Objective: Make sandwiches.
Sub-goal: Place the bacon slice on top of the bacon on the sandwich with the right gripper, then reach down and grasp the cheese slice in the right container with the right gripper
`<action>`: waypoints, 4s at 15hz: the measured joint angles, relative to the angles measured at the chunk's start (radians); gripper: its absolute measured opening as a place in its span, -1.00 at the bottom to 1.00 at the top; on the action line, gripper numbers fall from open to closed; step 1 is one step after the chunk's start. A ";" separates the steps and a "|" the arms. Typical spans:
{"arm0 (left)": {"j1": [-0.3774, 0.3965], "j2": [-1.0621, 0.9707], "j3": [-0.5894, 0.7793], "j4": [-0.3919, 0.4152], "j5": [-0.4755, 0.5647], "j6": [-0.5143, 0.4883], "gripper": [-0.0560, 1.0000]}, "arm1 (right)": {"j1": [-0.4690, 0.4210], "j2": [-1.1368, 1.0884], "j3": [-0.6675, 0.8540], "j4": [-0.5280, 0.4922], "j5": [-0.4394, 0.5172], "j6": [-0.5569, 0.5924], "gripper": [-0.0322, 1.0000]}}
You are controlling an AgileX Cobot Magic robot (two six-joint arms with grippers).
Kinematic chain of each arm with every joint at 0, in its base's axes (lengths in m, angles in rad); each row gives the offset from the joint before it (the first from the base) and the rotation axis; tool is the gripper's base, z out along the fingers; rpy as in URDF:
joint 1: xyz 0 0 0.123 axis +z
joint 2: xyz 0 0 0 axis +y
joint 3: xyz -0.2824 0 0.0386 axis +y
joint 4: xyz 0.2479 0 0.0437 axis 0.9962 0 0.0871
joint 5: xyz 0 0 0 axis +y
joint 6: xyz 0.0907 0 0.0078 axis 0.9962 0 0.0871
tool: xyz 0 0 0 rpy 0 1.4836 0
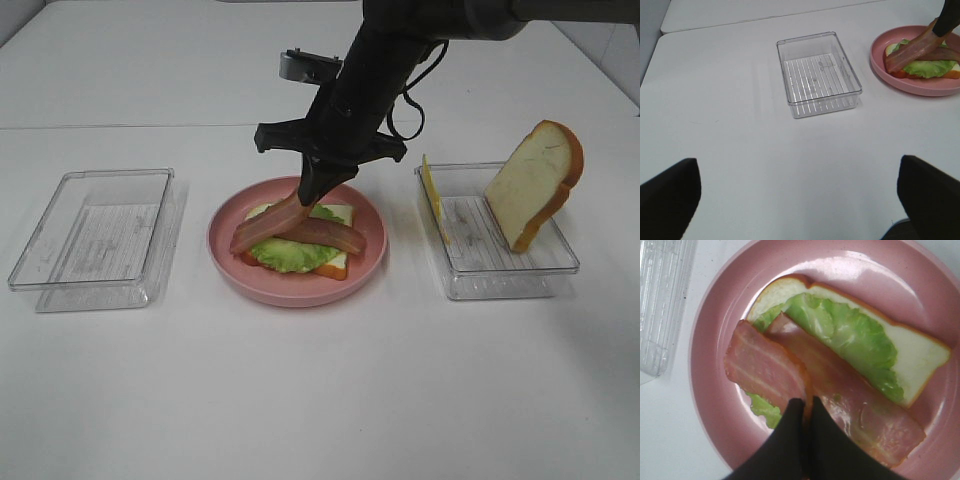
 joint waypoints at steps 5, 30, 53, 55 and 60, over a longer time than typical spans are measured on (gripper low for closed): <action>0.000 0.000 0.000 0.000 0.000 0.000 0.98 | 0.000 0.000 0.000 -0.067 0.000 0.004 -0.90; 0.000 0.000 0.000 -0.001 0.000 0.000 0.98 | -0.009 -0.298 -0.275 -0.301 0.277 0.252 0.56; 0.000 0.000 0.000 -0.001 0.000 0.000 0.98 | -0.155 0.012 -0.096 -0.342 0.275 0.144 0.35; 0.000 0.000 0.000 -0.001 0.000 0.000 0.98 | -0.155 0.015 -0.096 -0.343 0.259 0.144 0.35; 0.000 0.000 0.000 -0.001 0.000 0.000 0.98 | -0.155 0.060 -0.095 -0.343 0.260 0.140 0.35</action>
